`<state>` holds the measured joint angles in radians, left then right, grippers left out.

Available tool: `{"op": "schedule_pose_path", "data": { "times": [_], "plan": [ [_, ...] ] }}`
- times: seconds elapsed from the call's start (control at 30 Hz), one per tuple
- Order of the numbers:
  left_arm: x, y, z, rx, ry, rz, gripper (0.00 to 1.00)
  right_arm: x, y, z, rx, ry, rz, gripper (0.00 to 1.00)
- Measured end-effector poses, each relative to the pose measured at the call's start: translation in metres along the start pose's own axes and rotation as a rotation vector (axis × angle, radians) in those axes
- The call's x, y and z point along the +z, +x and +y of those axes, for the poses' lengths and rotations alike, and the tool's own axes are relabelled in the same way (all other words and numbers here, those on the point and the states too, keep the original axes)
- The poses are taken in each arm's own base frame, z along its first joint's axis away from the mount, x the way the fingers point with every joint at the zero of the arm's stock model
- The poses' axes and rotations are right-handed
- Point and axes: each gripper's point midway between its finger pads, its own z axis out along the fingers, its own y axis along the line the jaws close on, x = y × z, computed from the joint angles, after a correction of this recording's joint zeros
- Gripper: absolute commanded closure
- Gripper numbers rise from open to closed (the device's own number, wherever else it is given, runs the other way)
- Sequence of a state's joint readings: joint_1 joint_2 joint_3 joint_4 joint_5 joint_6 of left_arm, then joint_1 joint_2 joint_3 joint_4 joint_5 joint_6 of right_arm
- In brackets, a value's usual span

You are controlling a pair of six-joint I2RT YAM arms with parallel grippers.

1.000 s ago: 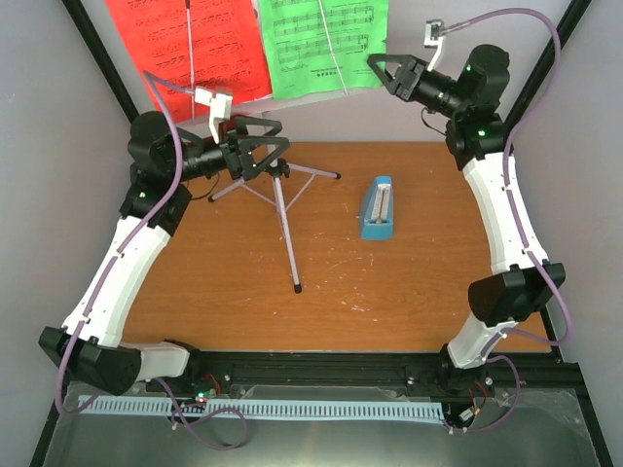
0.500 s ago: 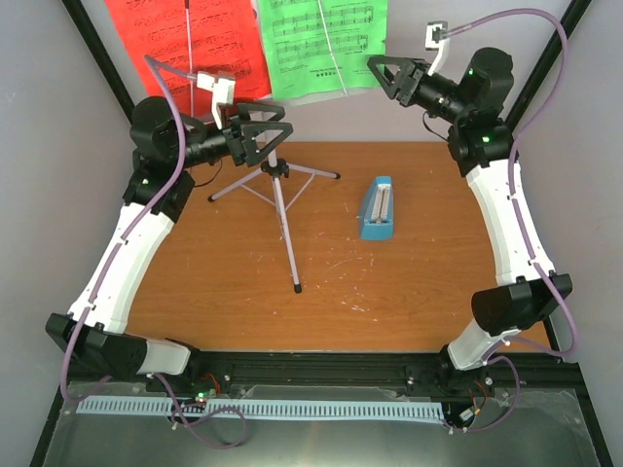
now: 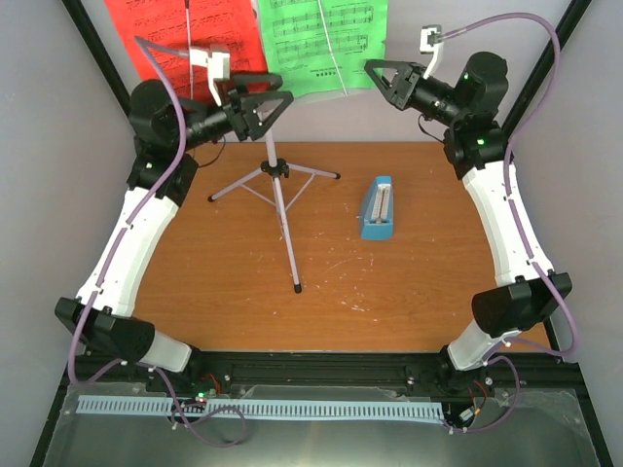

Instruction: Pack up the instrument practice props

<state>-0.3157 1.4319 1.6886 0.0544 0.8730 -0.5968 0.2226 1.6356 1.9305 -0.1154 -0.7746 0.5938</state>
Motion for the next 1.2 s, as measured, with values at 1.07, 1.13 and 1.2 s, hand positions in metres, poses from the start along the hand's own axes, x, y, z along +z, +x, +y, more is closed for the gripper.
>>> {"op": "schedule_pose_path", "data": {
  "times": [1.07, 1.13, 1.2],
  "plan": [
    [0.089, -0.05, 0.023, -0.011, 0.051, -0.129, 0.38, 0.003, 0.002, -0.003, -0.013, 0.0, -0.025, 0.97],
    [0.092, -0.049, 0.024, -0.013, 0.056, -0.129, 0.41, 0.003, 0.003, -0.003, -0.012, -0.001, -0.025, 0.97],
    [0.096, -0.046, 0.025, -0.019, 0.061, -0.126, 0.42, 0.004, 0.004, -0.003, -0.013, -0.004, -0.024, 0.97]
  ]
}}
